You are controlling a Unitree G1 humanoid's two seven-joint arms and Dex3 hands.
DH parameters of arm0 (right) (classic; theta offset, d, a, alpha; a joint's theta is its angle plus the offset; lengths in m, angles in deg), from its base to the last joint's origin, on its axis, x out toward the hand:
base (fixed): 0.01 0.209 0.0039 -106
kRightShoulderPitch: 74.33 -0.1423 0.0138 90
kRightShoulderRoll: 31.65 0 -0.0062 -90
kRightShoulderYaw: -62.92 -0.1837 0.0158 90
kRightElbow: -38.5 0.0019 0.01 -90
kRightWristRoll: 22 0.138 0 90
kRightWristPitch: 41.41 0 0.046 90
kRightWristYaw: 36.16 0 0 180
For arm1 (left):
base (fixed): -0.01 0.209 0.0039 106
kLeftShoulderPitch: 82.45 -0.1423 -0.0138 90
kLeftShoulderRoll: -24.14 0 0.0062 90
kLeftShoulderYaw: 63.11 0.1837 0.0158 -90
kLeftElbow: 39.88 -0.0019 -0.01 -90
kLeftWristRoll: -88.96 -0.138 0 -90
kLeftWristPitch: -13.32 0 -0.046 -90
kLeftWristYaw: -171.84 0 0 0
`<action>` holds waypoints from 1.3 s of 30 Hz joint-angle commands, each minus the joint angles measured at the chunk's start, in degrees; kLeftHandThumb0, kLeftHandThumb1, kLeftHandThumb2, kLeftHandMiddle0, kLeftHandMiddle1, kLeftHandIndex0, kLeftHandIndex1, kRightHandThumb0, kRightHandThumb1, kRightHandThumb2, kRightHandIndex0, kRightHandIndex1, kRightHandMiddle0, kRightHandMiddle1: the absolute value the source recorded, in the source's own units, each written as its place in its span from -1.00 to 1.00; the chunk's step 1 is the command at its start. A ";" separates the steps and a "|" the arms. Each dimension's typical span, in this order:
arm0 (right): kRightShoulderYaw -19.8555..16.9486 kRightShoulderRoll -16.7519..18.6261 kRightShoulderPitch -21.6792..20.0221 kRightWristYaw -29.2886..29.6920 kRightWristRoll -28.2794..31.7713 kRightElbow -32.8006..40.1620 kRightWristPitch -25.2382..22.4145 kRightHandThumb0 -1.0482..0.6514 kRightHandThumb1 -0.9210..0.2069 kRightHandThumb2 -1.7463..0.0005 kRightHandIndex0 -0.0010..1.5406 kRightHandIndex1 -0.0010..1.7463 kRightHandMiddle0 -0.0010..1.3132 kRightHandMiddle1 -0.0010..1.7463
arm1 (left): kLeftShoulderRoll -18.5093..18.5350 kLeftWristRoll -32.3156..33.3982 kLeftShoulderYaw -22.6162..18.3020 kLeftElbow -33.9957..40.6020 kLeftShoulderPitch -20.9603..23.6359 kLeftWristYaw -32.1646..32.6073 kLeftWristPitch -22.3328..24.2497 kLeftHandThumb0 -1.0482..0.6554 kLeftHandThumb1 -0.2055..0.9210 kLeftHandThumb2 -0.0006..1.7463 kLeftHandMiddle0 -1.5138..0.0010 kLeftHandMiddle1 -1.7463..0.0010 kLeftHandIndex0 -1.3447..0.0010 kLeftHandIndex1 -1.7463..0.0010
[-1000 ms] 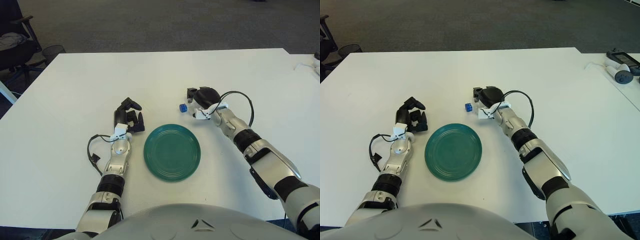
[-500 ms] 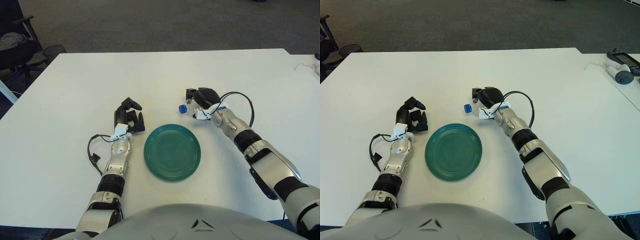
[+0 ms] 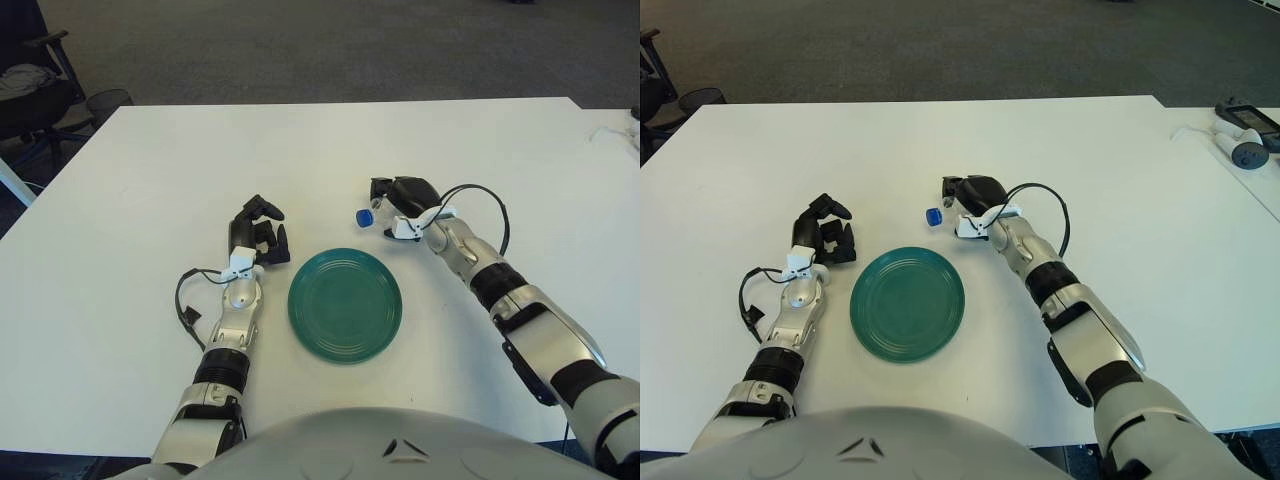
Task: Put the bottle into the plate.
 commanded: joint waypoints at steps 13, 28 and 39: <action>-11.78 0.66 9.79 -10.88 8.09 41.74 -11.73 0.23 0.60 -0.89 0.10 0.95 -0.07 1.00 | 0.08 1.64 -0.63 -0.83 -2.13 -1.95 3.39 -0.43 -0.45 0.81 -0.70 -1.00 -0.17 -1.00; -12.16 8.02 13.56 -12.70 14.55 60.58 -12.50 0.23 0.43 -0.77 0.02 0.95 -0.20 1.00 | 0.21 1.92 -0.39 -1.44 -1.96 -2.48 2.17 -0.44 -0.48 0.83 -0.71 -1.00 -0.19 -1.00; -7.15 5.10 14.93 -21.11 16.21 63.53 -6.43 0.23 0.44 -0.74 0.05 0.85 -0.16 1.00 | 0.89 2.13 -0.60 -2.18 -1.35 -3.25 4.01 -0.39 -0.34 0.72 -0.63 -1.00 -0.09 -1.00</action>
